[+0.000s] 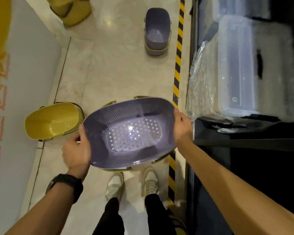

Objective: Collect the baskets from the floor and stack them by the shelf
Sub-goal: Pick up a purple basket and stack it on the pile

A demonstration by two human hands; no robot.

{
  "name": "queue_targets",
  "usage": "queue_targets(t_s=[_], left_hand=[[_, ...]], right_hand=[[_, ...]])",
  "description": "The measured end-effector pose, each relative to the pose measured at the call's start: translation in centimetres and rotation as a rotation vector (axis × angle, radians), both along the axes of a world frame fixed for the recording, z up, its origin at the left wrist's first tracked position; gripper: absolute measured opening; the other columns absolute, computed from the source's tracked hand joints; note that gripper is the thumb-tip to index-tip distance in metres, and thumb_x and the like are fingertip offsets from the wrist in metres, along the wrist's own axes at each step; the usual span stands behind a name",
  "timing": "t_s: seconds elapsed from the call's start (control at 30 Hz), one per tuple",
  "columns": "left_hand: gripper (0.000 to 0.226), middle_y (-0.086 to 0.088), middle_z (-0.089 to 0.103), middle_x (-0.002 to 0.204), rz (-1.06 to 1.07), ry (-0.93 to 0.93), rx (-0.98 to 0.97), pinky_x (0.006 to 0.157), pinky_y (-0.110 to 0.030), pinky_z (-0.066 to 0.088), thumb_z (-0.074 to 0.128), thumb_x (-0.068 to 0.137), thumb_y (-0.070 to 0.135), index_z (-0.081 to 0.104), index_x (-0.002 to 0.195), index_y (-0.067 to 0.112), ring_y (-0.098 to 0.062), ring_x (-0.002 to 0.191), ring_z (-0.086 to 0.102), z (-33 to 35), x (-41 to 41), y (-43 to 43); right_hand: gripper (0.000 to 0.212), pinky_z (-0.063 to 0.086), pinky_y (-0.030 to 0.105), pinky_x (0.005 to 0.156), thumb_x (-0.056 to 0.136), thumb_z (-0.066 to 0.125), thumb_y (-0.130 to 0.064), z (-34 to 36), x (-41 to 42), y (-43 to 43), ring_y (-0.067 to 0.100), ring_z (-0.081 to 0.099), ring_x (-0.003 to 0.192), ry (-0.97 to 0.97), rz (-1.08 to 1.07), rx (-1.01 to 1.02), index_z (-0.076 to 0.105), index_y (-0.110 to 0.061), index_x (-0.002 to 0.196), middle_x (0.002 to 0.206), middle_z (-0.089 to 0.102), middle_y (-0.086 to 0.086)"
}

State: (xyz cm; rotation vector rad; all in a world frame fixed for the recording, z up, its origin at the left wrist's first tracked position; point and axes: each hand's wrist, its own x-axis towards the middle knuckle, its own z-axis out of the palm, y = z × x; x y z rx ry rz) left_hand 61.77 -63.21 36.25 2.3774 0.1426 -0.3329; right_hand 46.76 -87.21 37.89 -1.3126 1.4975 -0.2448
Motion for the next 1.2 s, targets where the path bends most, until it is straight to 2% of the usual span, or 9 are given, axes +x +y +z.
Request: queue_targets(t_s=[0.1, 0.27, 0.47, 0.57, 0.67, 0.93, 1.03, 1.13, 1.2], left_hand=[[0.064, -0.013, 0.070, 0.083, -0.085, 0.030, -0.026, 0.079, -0.048, 0.053, 0.038, 0.096, 0.067, 0.071, 0.082, 0.014, -0.038, 0.083, 0.062, 0.3, 0.2, -0.5], [0.070, -0.010, 0.067, 0.074, -0.313, 0.062, -0.004, 0.069, -0.040, 0.047, 0.034, 0.096, 0.071, 0.066, 0.076, 0.012, -0.035, 0.073, 0.060, 1.3, 0.3, -0.1], [0.061, 0.000, 0.047, 0.049, -0.543, 0.108, -0.046, 0.059, -0.035, 0.037, 0.043, 0.097, 0.065, 0.057, 0.057, 0.022, -0.028, 0.057, 0.043, 2.9, -1.7, 0.0], [0.060, -0.015, 0.050, 0.067, -0.685, 0.057, -0.065, 0.059, -0.037, 0.037, 0.042, 0.098, 0.062, 0.047, 0.060, 0.017, -0.040, 0.074, 0.053, 4.0, -4.2, -0.8], [0.066, -0.016, 0.060, 0.069, -0.849, 0.093, -0.032, 0.064, -0.044, 0.047, 0.038, 0.099, 0.063, 0.063, 0.077, 0.007, -0.039, 0.072, 0.058, 4.7, -7.4, -1.7], [0.063, -0.010, 0.064, 0.070, -1.101, 0.057, 0.003, 0.065, -0.041, 0.047, 0.038, 0.098, 0.064, 0.065, 0.073, 0.014, -0.035, 0.070, 0.056, 5.4, -19.2, -2.1], [0.063, -0.001, 0.057, 0.058, -1.246, 0.017, 0.007, 0.057, -0.035, 0.036, 0.036, 0.097, 0.066, 0.057, 0.063, 0.017, -0.028, 0.059, 0.050, 5.7, -23.4, -1.7], [0.059, -0.007, 0.062, 0.069, -1.338, 0.016, 0.018, 0.065, -0.036, 0.040, 0.038, 0.098, 0.065, 0.060, 0.069, 0.019, -0.035, 0.070, 0.054, 5.6, -27.0, -1.3], [0.058, -0.010, 0.059, 0.070, -1.417, 0.005, 0.013, 0.066, -0.037, 0.039, 0.038, 0.099, 0.063, 0.058, 0.068, 0.019, -0.037, 0.072, 0.052, 5.5, -29.0, -1.0]], right_hand=[[0.041, 0.048, 0.043, 0.095, 0.101, 0.041, -0.049, 0.9, -1.7, 1.2, 0.026, 0.057, 0.097, 0.010, -0.083, -0.076, 0.068, -0.018, 0.106, 0.094, 0.062, -0.005], [0.040, 0.049, 0.045, 0.098, 0.103, 0.045, -0.038, 1.4, -5.8, 5.6, 0.032, 0.061, 0.098, -0.046, -0.289, 0.014, 0.066, -0.004, 0.103, 0.106, 0.064, 0.023], [0.038, 0.045, 0.046, 0.096, 0.101, 0.039, -0.049, 1.7, -11.8, 11.3, 0.028, 0.057, 0.098, 0.078, -0.474, 0.033, 0.061, -0.023, 0.086, 0.101, 0.063, 0.007], [0.043, 0.040, 0.049, 0.107, 0.102, 0.036, -0.049, 1.9, -15.4, 13.3, 0.030, 0.057, 0.115, 0.110, -0.580, 0.062, 0.066, -0.020, 0.110, 0.120, 0.065, 0.009], [0.044, 0.038, 0.048, 0.111, 0.102, 0.038, -0.049, 2.0, -19.5, 15.5, 0.029, 0.055, 0.123, 0.091, -0.714, 0.073, 0.064, -0.020, 0.122, 0.130, 0.062, 0.007], [0.035, 0.042, 0.048, 0.105, 0.102, 0.042, -0.032, 3.0, -32.4, 23.7, 0.033, 0.058, 0.114, 0.035, -1.048, 0.045, 0.065, -0.006, 0.107, 0.117, 0.065, 0.014], [0.033, 0.043, 0.050, 0.106, 0.103, 0.042, -0.039, 3.7, -36.3, 27.5, 0.030, 0.059, 0.113, 0.023, -1.174, 0.056, 0.065, -0.016, 0.099, 0.117, 0.066, 0.009], [0.031, 0.041, 0.051, 0.109, 0.100, 0.040, -0.052, 4.5, -39.0, 31.3, 0.027, 0.056, 0.115, 0.029, -1.305, 0.081, 0.063, -0.033, 0.089, 0.117, 0.061, 0.000], [0.041, 0.042, 0.051, 0.108, 0.097, 0.038, -0.060, 4.7, -40.3, 33.9, 0.030, 0.057, 0.116, 0.093, -1.348, 0.110, 0.066, -0.031, 0.099, 0.121, 0.064, 0.003]])
